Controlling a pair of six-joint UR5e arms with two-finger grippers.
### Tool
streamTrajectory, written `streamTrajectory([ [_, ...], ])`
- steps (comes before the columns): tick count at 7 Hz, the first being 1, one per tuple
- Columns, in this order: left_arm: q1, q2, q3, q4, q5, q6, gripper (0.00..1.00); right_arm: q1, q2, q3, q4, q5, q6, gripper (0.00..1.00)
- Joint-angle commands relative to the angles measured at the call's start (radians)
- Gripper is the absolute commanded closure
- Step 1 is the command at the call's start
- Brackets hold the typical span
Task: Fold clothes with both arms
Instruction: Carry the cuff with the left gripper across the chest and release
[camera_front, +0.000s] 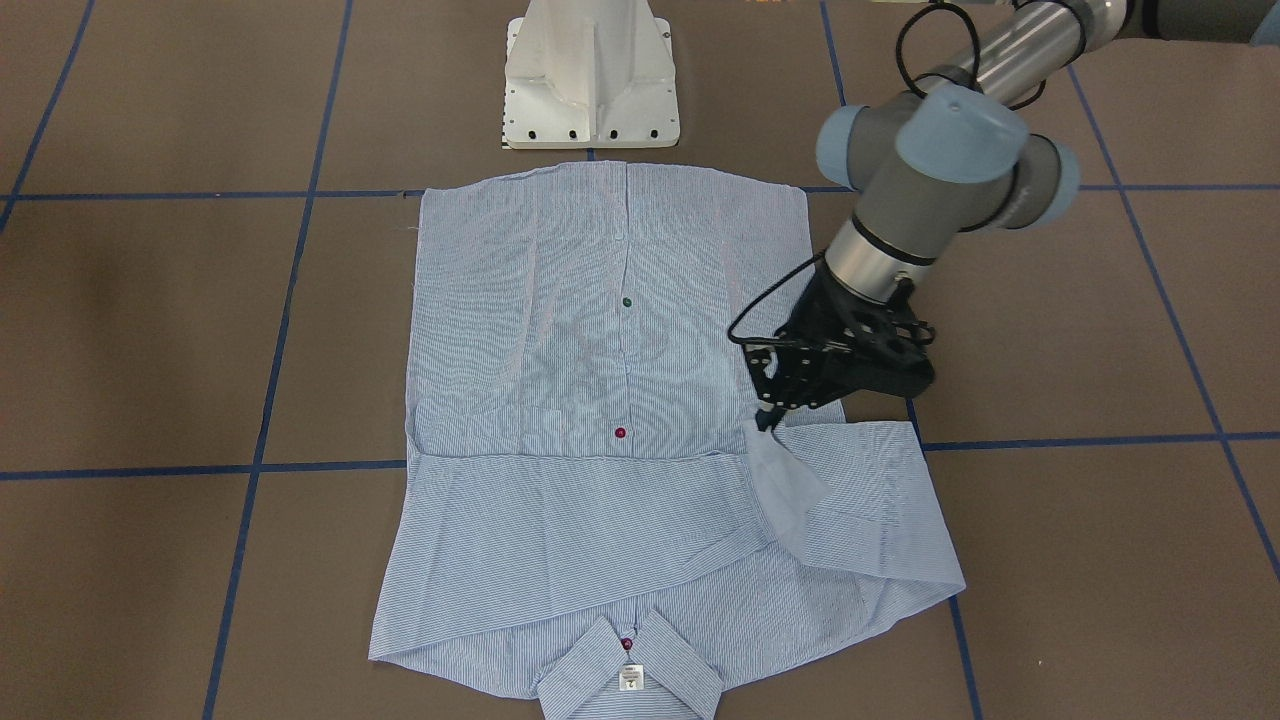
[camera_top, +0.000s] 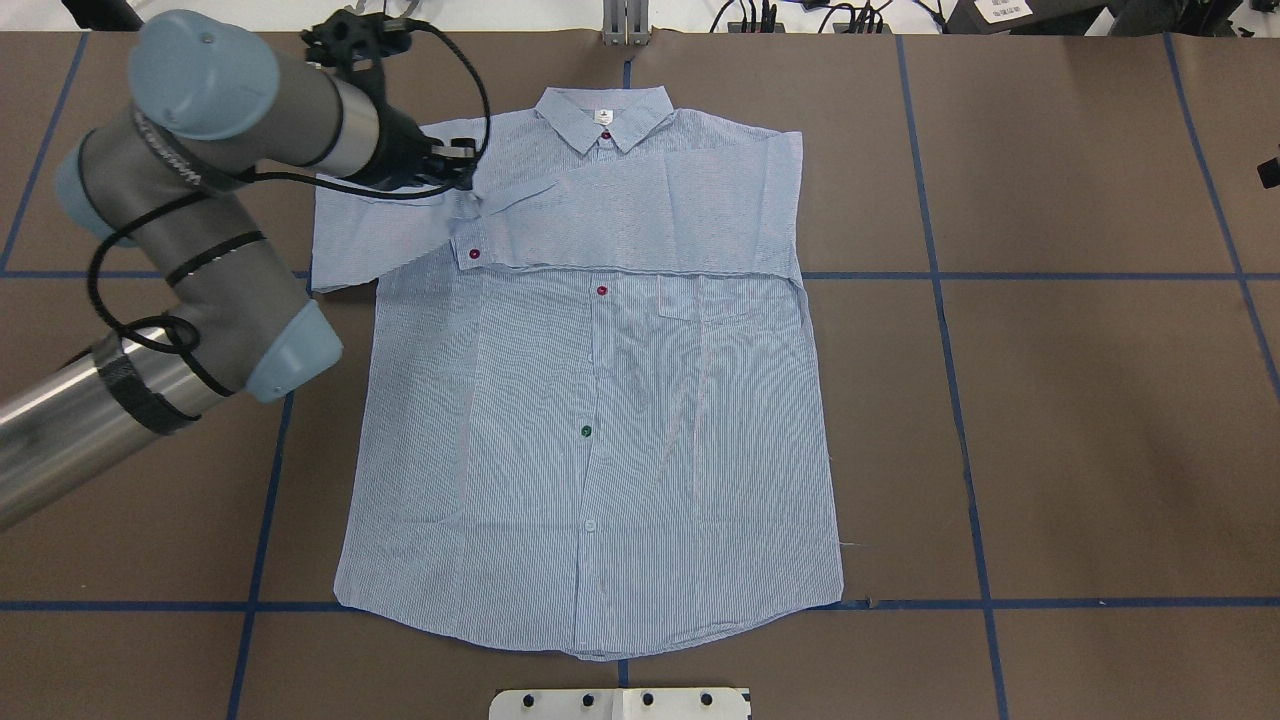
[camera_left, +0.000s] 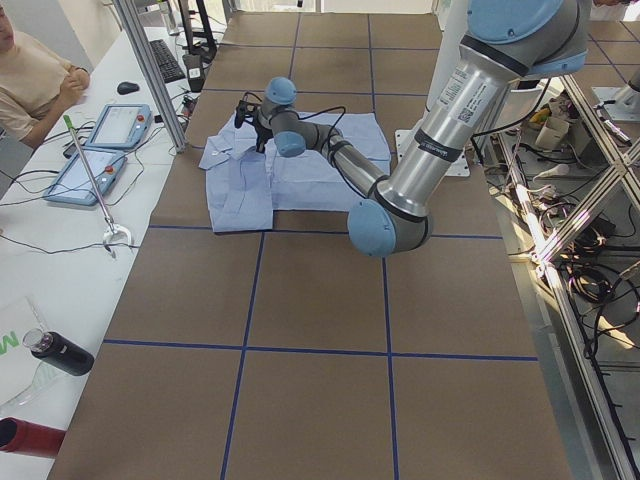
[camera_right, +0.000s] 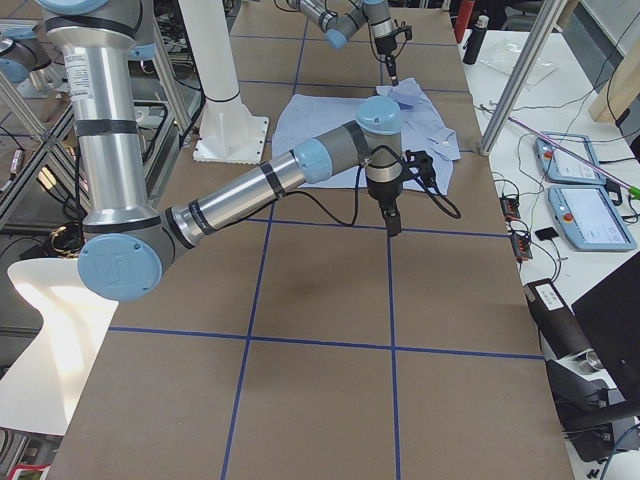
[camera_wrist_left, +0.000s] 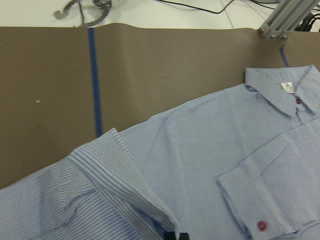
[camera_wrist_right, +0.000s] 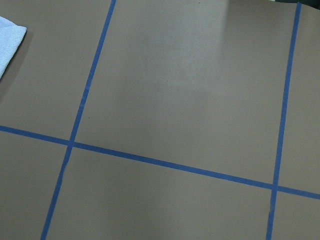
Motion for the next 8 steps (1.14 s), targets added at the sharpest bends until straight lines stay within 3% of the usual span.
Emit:
streamTrajectory([
  [1, 0.111, -0.146, 0.014, 0.073, 0.091, -0.133, 1.00, 0.000, 0.000, 0.001, 0.000, 0.000, 0.004, 0.00],
  [3, 0.144, -0.241, 0.108, 0.071, 0.113, -0.156, 1.00, 0.000, 0.000, 0.001, 0.000, 0.000, 0.009, 0.00],
  [5, 0.211, -0.242, 0.126, 0.067, 0.180, -0.155, 1.00, 0.000, 0.000, -0.001, 0.000, 0.000, 0.009, 0.00],
  [6, 0.237, -0.242, 0.132, 0.064, 0.204, -0.143, 0.42, 0.000, 0.000, -0.001, 0.000, 0.000, 0.009, 0.00],
  [7, 0.291, -0.240, 0.136, 0.064, 0.279, -0.142, 0.00, 0.000, 0.000, -0.002, 0.000, 0.000, 0.009, 0.00],
  [8, 0.311, -0.245, 0.135, 0.062, 0.307, -0.138, 0.00, 0.000, 0.000, -0.002, 0.000, 0.000, 0.009, 0.00],
])
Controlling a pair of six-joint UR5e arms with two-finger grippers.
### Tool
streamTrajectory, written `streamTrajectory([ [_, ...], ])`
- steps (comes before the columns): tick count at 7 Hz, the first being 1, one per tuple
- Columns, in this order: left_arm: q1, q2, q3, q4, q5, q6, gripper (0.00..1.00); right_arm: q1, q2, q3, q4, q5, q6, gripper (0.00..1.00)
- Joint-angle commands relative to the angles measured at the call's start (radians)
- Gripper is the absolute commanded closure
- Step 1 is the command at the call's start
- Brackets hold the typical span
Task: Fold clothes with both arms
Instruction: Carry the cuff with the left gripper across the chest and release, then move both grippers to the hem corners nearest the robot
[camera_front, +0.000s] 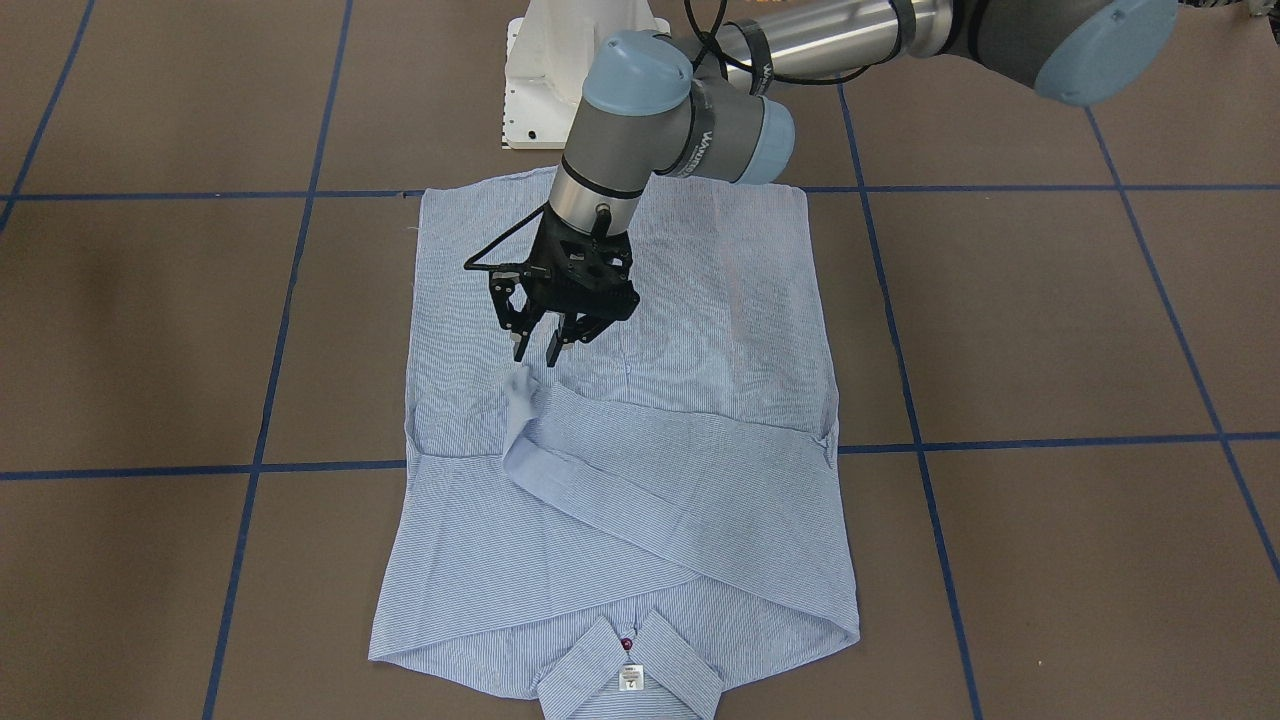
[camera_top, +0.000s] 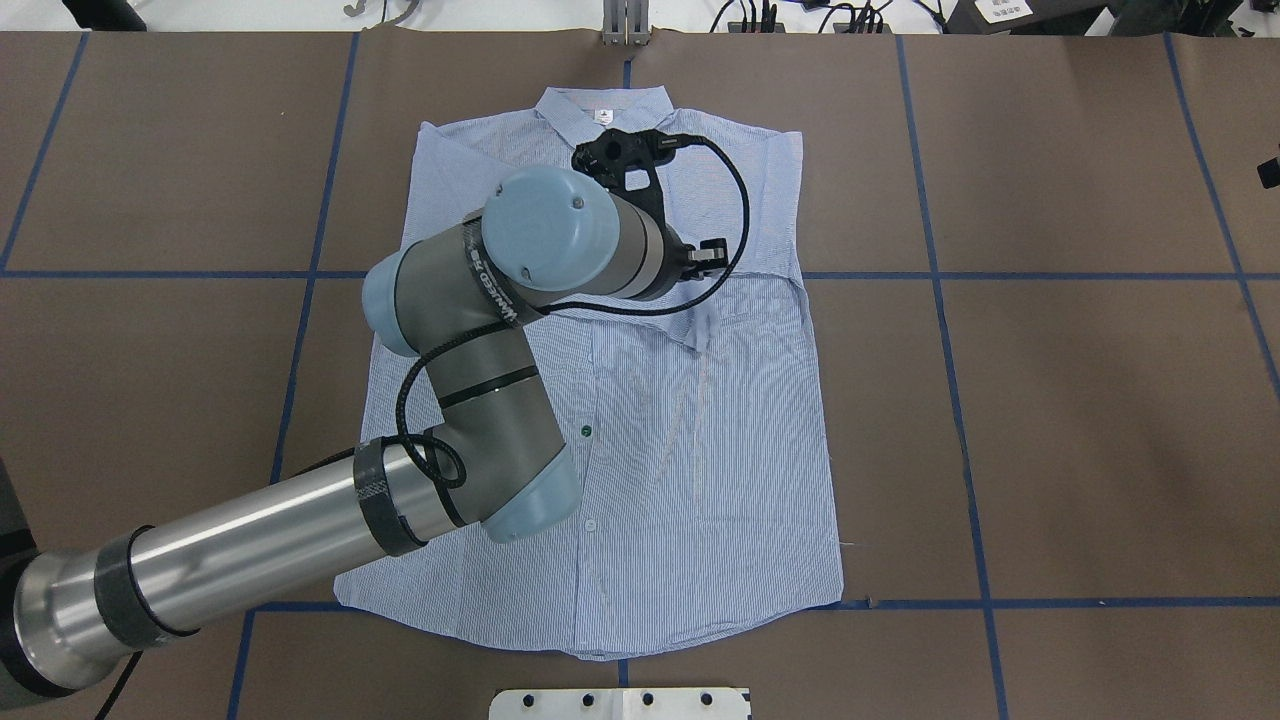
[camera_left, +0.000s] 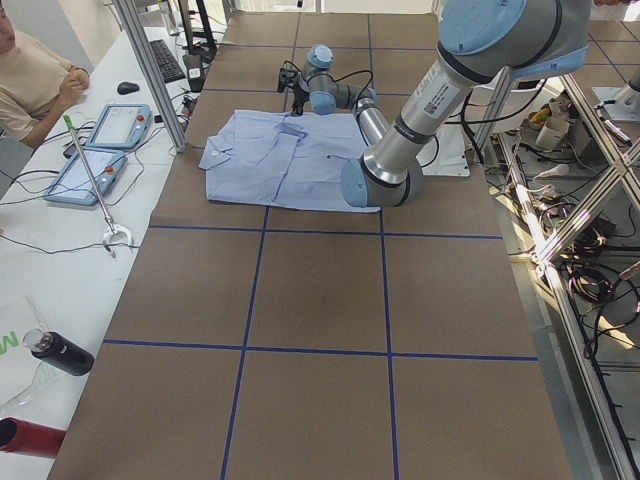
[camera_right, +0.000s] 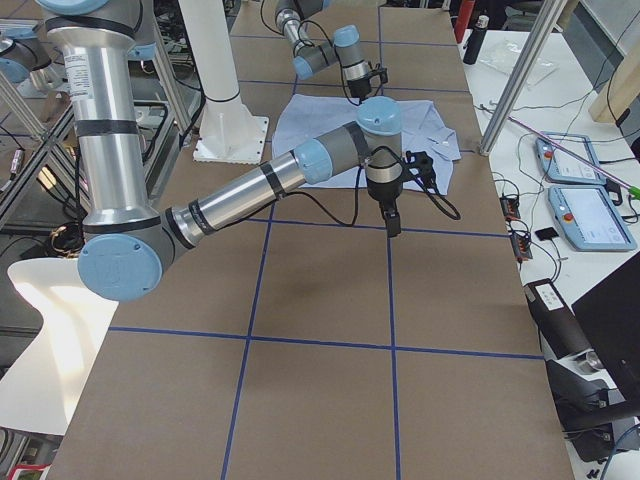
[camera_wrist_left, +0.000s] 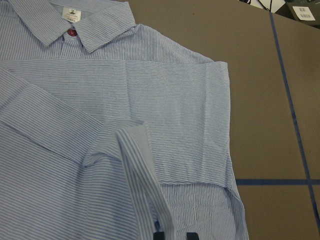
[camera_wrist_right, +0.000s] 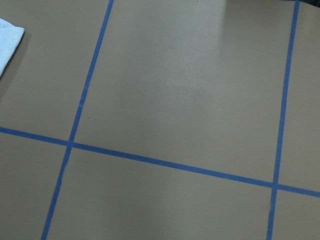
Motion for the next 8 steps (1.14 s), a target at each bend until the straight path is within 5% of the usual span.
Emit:
streamTrajectory([
  [1, 0.037, -0.003, -0.012, 0.004, 0.042, 0.055, 0.00, 0.000, 0.000, 0.001, -0.002, 0.002, 0.000, 0.00],
  [3, 0.026, 0.066, -0.114, 0.064, 0.015, 0.246, 0.00, -0.003, 0.001, 0.044, 0.003, 0.029, 0.180, 0.00],
  [6, -0.012, 0.291, -0.490, 0.233, -0.053, 0.448, 0.00, -0.136, -0.037, 0.217, 0.008, 0.009, 0.477, 0.00],
  [8, -0.015, 0.373, -0.581, 0.233, -0.084, 0.462, 0.00, -0.413, -0.032, 0.327, 0.038, -0.221, 0.819, 0.00],
])
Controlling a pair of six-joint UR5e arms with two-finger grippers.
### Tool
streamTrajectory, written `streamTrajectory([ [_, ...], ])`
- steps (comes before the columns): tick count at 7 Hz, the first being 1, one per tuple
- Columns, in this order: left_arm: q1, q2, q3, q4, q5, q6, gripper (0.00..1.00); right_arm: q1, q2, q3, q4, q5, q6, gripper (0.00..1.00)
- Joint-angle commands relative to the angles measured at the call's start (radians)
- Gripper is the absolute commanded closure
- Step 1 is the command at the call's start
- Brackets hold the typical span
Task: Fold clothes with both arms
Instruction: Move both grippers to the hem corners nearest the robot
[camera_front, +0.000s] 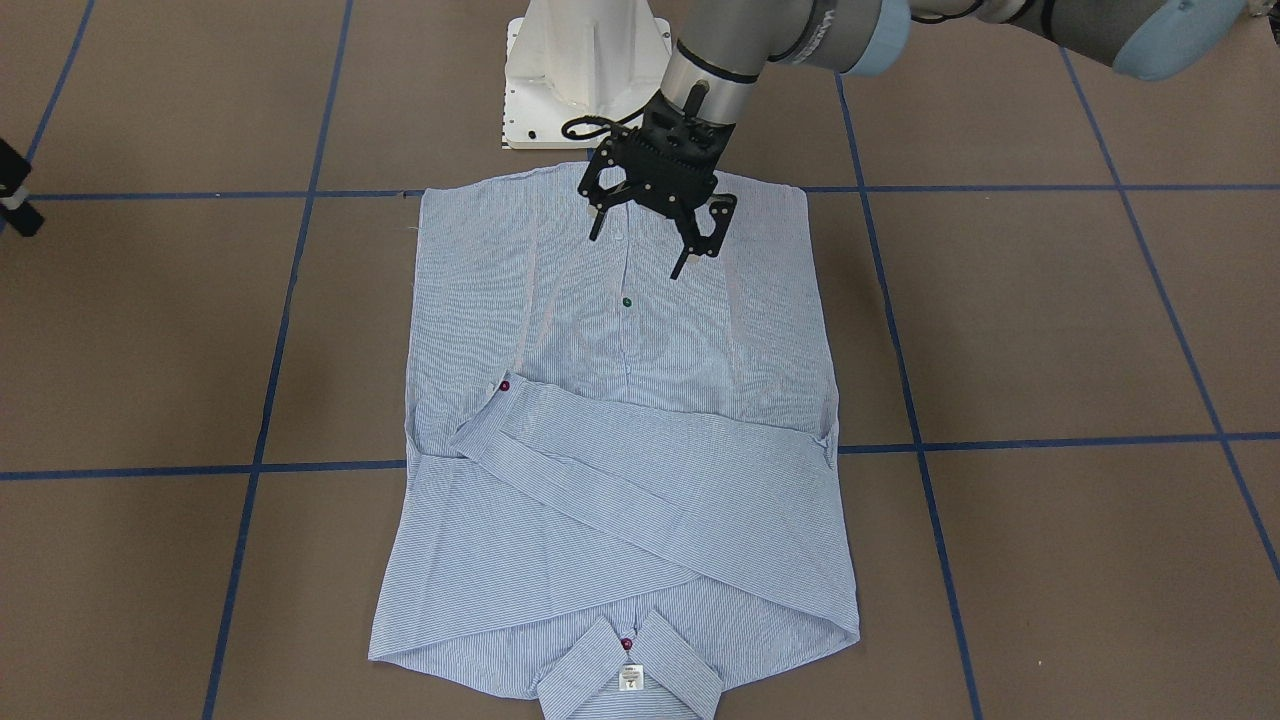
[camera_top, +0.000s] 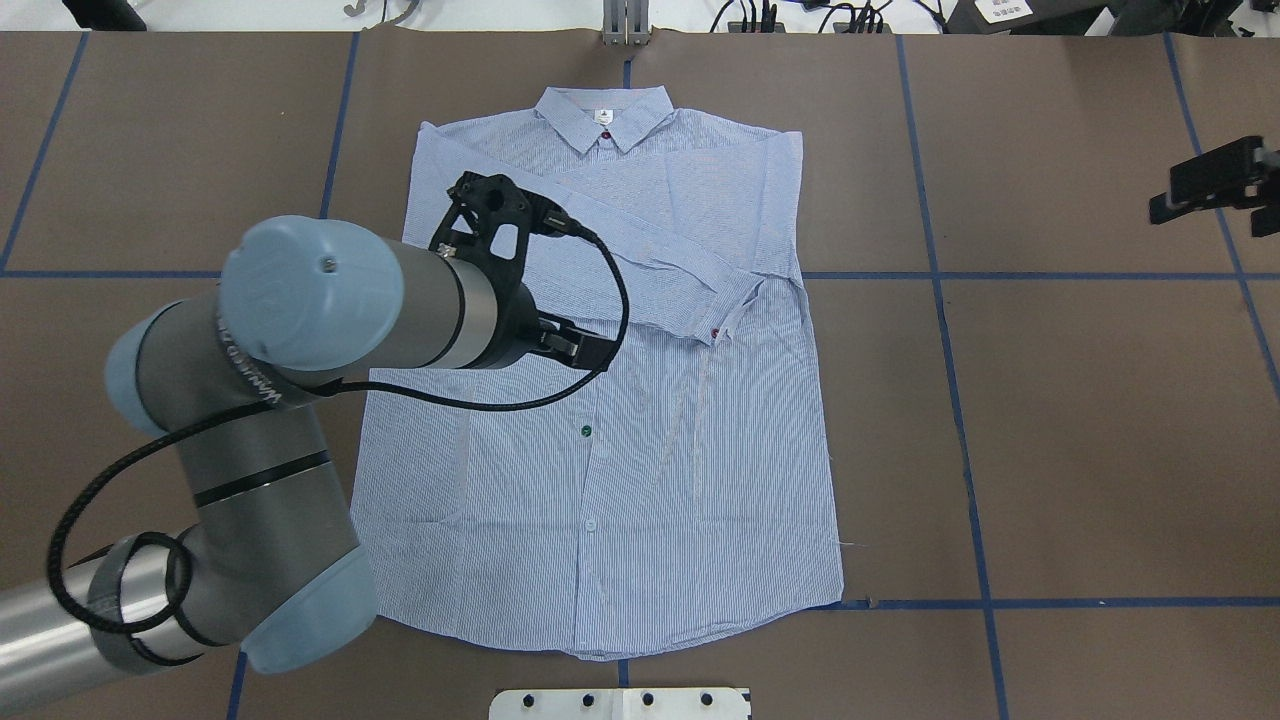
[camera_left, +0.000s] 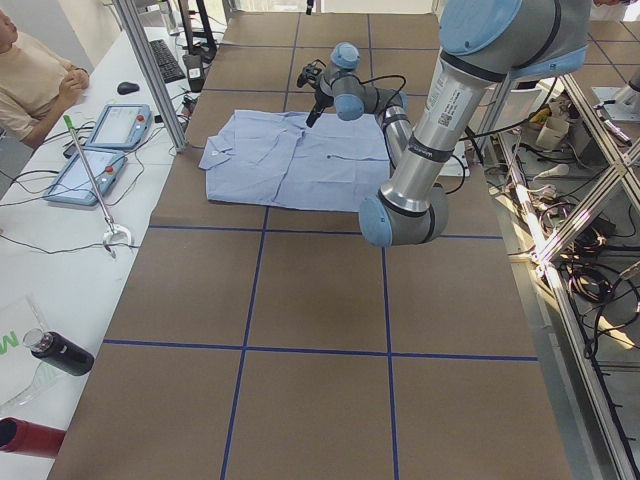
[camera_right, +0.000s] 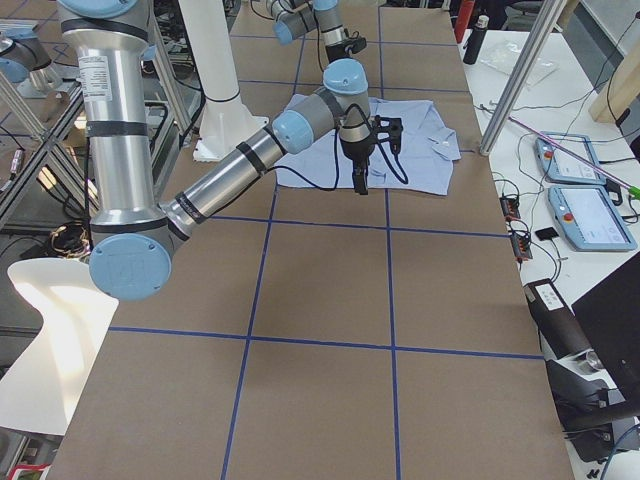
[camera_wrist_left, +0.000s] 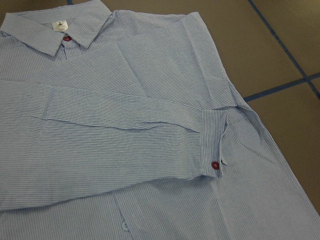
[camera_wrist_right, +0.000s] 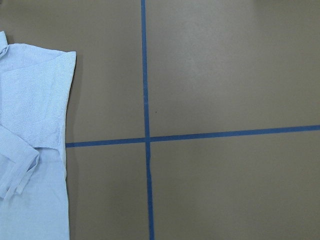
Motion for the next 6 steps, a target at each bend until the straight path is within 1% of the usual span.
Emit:
streamTrajectory([
  [1, -0.011, 0.112, -0.101, 0.004, -0.018, 0.013, 0.00, -0.300, 0.001, 0.118, 0.014, -0.232, 0.335, 0.00],
  [2, -0.011, 0.220, -0.156, -0.003, -0.018, 0.013, 0.00, -0.444, 0.001, 0.152, 0.014, -0.356, 0.476, 0.00],
  [3, -0.011, 0.322, -0.201, -0.019, -0.010, -0.004, 0.00, -0.599, -0.004, 0.167, 0.014, -0.506, 0.591, 0.00],
  [4, -0.007, 0.421, -0.217, -0.076, -0.004, -0.081, 0.00, -0.715, -0.005, 0.170, 0.014, -0.586, 0.679, 0.00],
  [5, 0.019, 0.532, -0.217, -0.203, -0.001, -0.144, 0.00, -0.827, -0.013, 0.177, 0.016, -0.701, 0.757, 0.00],
  [6, 0.066, 0.615, -0.215, -0.286, 0.027, -0.220, 0.00, -0.890, -0.016, 0.178, 0.016, -0.755, 0.803, 0.00],
])
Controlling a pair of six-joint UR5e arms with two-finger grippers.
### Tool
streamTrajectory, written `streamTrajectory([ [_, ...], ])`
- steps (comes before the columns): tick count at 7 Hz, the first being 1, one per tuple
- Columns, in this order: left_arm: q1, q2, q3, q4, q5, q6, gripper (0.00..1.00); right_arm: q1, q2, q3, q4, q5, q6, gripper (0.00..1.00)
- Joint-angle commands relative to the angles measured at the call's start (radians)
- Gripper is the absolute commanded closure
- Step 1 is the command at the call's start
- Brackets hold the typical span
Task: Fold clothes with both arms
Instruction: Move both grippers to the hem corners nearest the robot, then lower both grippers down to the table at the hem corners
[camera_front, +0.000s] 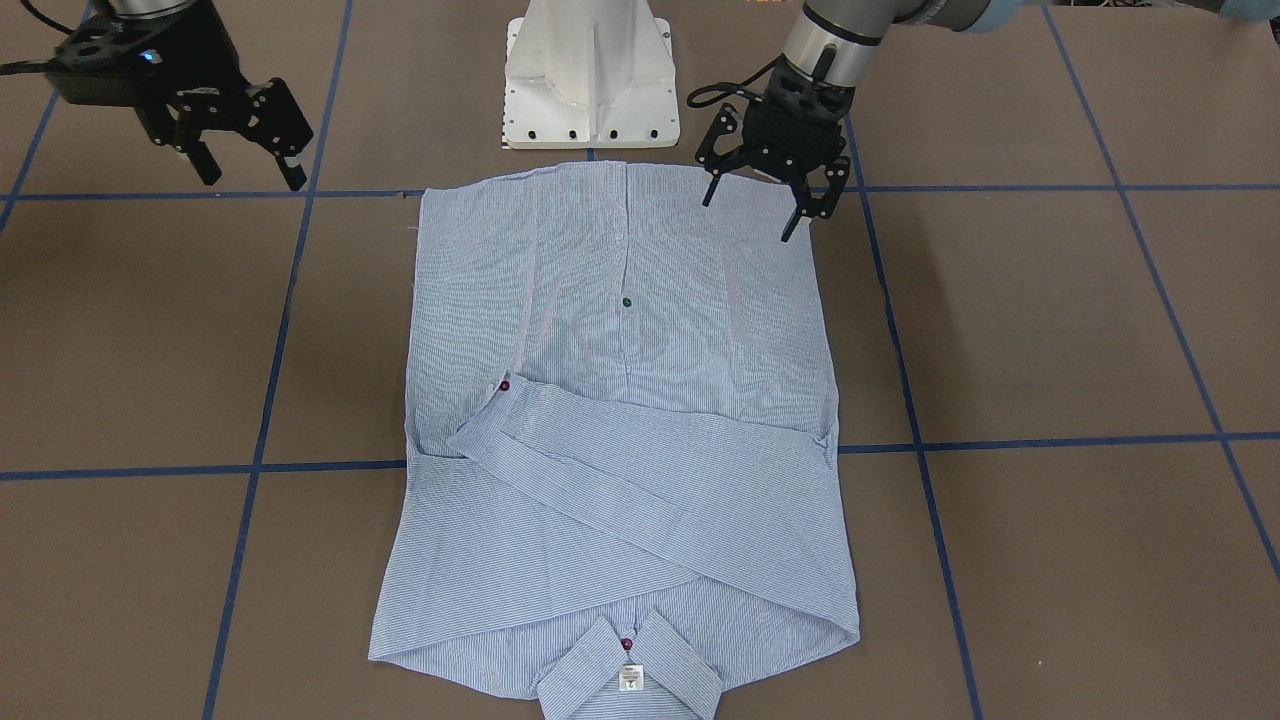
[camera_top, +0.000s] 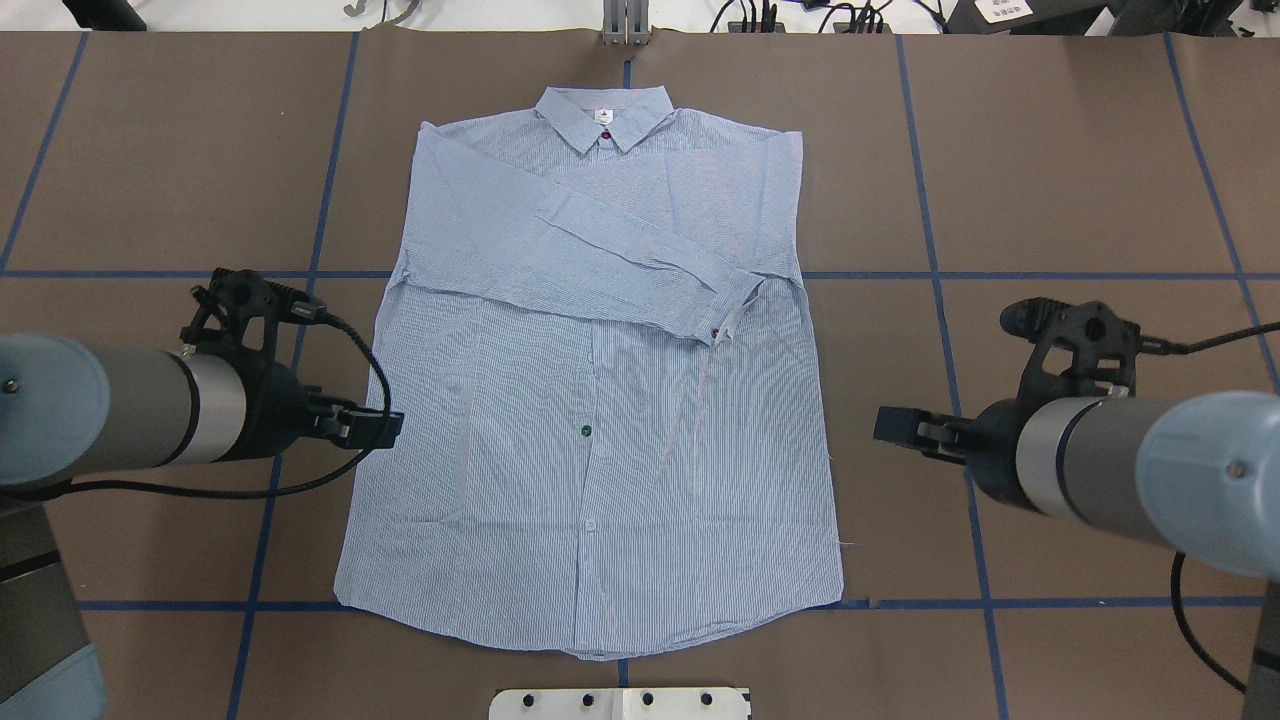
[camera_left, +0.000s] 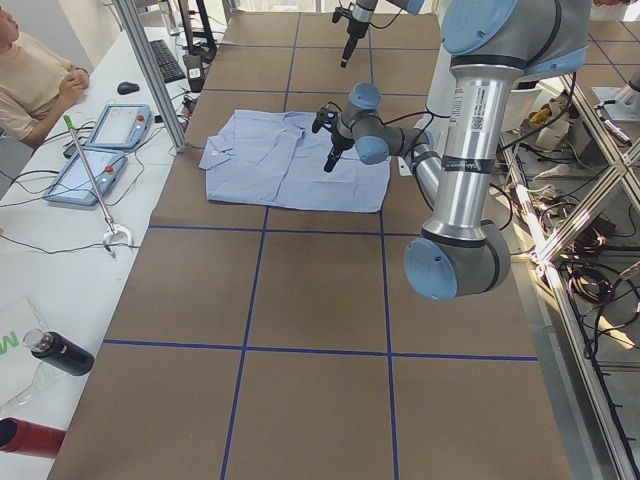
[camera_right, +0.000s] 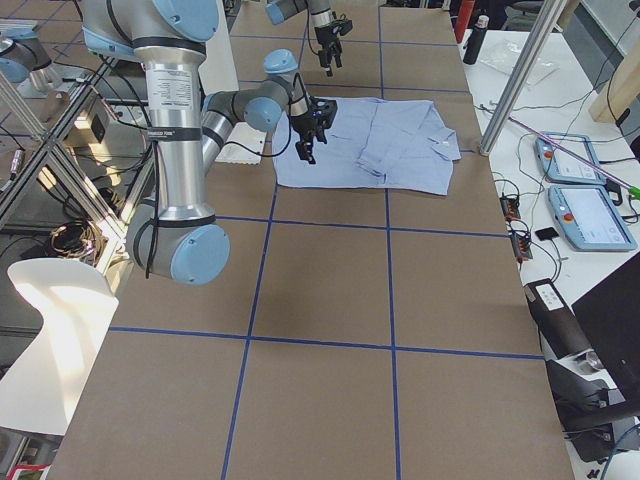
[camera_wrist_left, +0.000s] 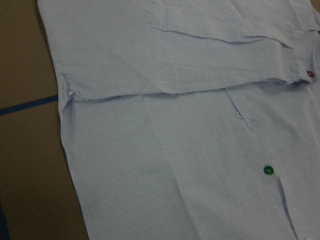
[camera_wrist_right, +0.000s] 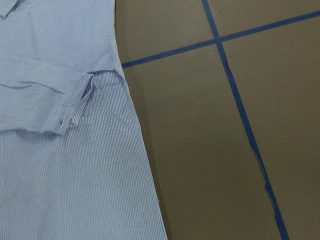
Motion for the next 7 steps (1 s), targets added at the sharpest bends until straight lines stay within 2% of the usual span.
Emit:
streamTrajectory([
  [1, 0.160, 0.141, 0.005, -0.130, 0.127, -0.234, 0.00, -0.146, -0.017, 0.006, 0.001, -0.145, 0.098, 0.00],
  [2, 0.244, 0.141, 0.029, -0.127, 0.200, -0.319, 0.00, -0.153, -0.018, 0.006, 0.001, -0.152, 0.100, 0.00],
  [5, 0.300, 0.139, 0.092, -0.127, 0.207, -0.360, 0.03, -0.159, -0.018, 0.006, 0.001, -0.160, 0.101, 0.00],
  [7, 0.307, 0.139, 0.103, -0.127, 0.207, -0.378, 0.16, -0.162, -0.019, 0.006, 0.001, -0.167, 0.101, 0.00],
])
